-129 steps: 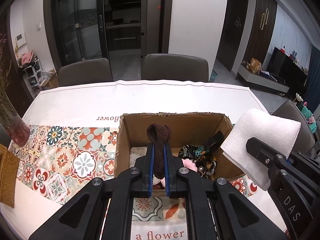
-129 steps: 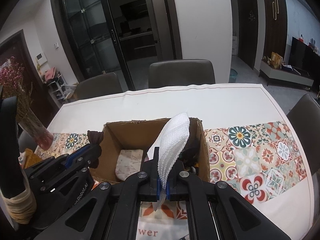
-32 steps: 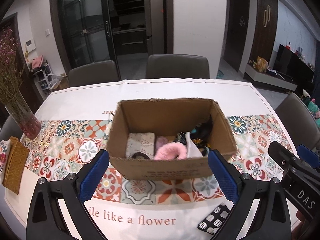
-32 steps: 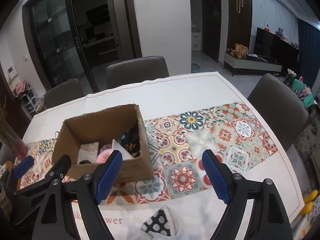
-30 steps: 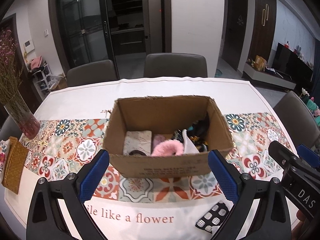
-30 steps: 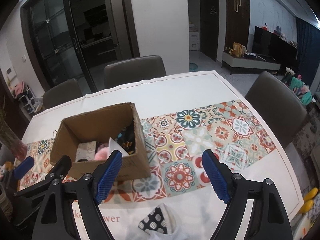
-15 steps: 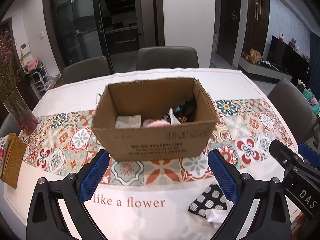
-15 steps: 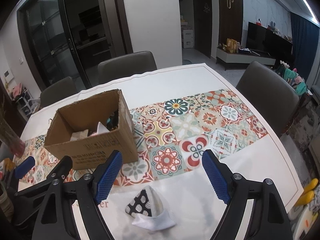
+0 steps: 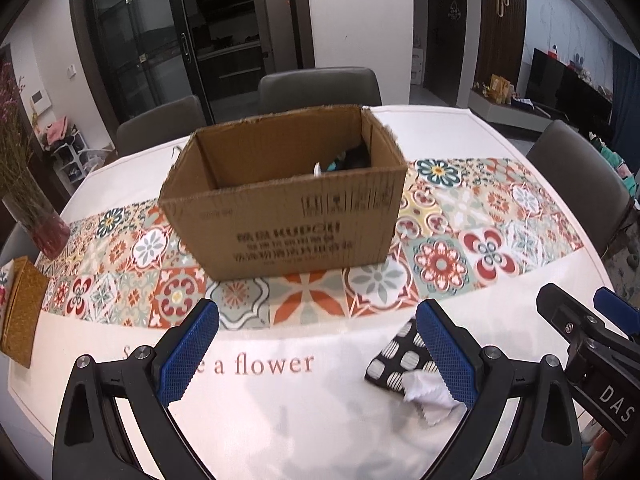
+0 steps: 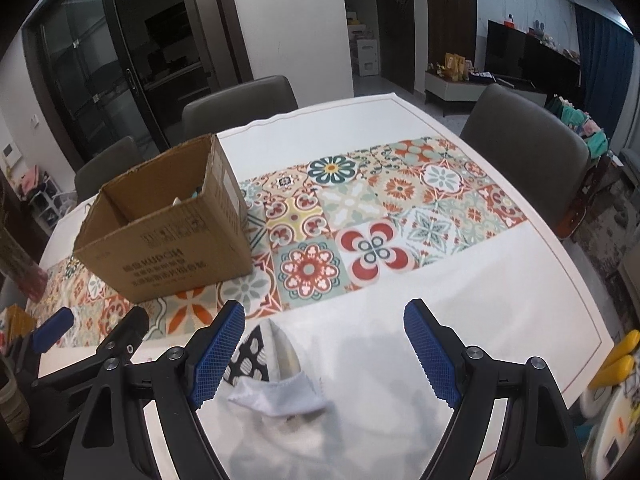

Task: Organize soft objects
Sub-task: 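Withdraw both grippers from the box toward the patterned sock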

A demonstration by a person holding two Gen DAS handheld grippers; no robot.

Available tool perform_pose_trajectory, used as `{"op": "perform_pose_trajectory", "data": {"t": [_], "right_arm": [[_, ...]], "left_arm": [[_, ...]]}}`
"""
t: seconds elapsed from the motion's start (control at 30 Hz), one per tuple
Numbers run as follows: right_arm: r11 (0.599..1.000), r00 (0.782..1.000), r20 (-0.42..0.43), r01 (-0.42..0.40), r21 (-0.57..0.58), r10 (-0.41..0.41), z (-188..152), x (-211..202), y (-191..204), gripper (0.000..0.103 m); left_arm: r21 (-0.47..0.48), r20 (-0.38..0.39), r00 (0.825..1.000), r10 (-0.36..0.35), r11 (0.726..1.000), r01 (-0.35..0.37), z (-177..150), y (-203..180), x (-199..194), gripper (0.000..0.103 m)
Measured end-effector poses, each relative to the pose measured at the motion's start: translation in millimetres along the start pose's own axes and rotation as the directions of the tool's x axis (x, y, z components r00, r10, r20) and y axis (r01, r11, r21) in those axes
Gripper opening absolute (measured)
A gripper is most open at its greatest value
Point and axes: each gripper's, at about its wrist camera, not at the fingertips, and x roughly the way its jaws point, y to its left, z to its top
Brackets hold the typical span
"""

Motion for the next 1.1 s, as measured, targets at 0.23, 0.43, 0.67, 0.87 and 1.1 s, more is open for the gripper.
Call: {"op": "perform_pose_trajectory", "data": {"t": [0.23, 0.43, 0.67, 0.87, 1.1], "right_arm": [[1.0, 0.999, -0.035, -0.021, -0.015, 0.02, -28.8, 4.9, 8.2, 0.083], [0.998, 0.996, -0.075, -0.042, -0.057, 0.037, -49.4, 13.9, 25.4, 0.083], [0.995, 0.993, -0.107, -0.053, -0.08, 0.044, -65.1, 22.8, 38.4, 0.083], [0.995, 0.99, -0.131, -0.053, -0.083, 0.042, -71.5, 32.3, 41.1, 0.083], [0.994, 0.984, -0.174, -0.053, -0.093, 0.037, -78.7, 50.0, 48.1, 0.083]], "left_arm": [[0.004, -0.031, 0.999, 0.032, 0.999, -0.032, -29.9, 11.8, 1.8, 0.1], [-0.018, -0.062, 0.995, 0.073, 0.997, -0.074, -49.7, 31.2, 5.8, 0.1], [-0.036, -0.094, 0.991, 0.093, 0.995, -0.097, -65.5, 45.6, 13.1, 0.1], [-0.036, -0.102, 0.99, 0.098, 0.994, -0.102, -70.7, 48.1, 19.8, 0.1], [-0.049, -0.132, 0.986, 0.1, 0.993, -0.107, -77.0, 54.8, 36.6, 0.1]]}}
